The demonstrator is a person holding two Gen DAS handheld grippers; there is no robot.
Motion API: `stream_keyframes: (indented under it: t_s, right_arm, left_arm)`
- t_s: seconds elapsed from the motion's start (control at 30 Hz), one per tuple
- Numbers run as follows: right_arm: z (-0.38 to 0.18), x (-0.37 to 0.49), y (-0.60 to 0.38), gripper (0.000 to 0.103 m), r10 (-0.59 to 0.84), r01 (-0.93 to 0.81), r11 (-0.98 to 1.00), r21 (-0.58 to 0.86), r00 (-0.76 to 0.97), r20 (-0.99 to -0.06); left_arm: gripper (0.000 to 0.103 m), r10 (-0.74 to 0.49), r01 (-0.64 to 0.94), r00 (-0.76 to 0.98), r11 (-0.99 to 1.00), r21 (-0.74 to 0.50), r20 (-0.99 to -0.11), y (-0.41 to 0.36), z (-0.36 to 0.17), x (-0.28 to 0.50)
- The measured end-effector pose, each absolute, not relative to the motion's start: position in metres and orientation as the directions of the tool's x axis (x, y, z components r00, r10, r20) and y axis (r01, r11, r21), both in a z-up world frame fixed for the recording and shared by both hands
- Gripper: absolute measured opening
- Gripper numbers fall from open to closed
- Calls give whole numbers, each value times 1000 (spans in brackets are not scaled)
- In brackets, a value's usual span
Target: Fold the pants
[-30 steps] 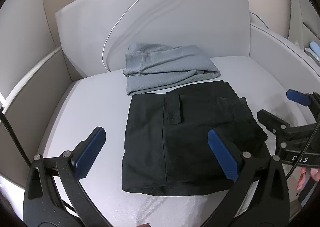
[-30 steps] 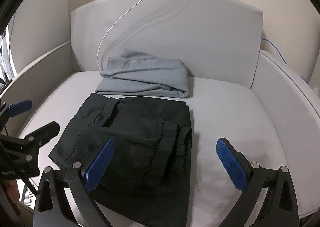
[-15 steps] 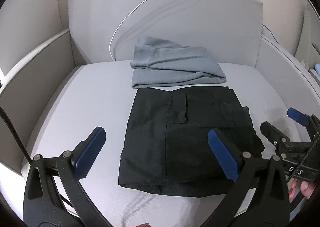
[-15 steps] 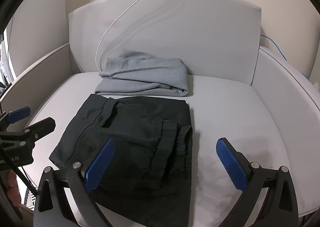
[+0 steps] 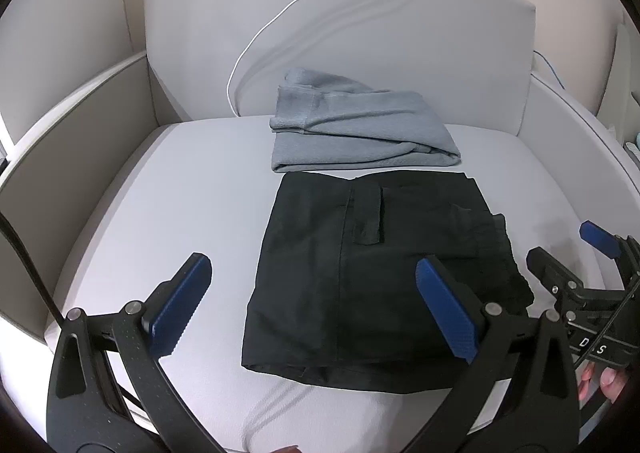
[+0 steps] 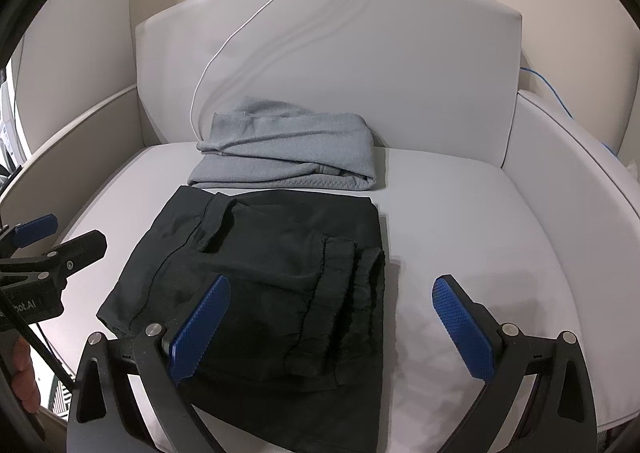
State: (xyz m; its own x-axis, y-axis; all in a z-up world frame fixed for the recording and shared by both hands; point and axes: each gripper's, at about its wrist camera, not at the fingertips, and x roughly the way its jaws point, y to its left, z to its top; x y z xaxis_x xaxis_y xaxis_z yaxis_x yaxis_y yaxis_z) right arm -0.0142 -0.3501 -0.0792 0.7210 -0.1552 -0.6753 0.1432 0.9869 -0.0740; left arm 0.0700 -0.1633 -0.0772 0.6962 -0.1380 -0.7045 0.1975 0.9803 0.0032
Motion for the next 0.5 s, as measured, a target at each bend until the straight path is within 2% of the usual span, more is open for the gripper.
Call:
stream_keyframes:
  t_s: [0.5]
  right_arm:
    - [-82, -14, -348, 103, -158, 147, 986, -75, 714, -682]
  left_arm:
    - [102, -119, 183, 693, 983, 15, -711, -161, -79, 69]
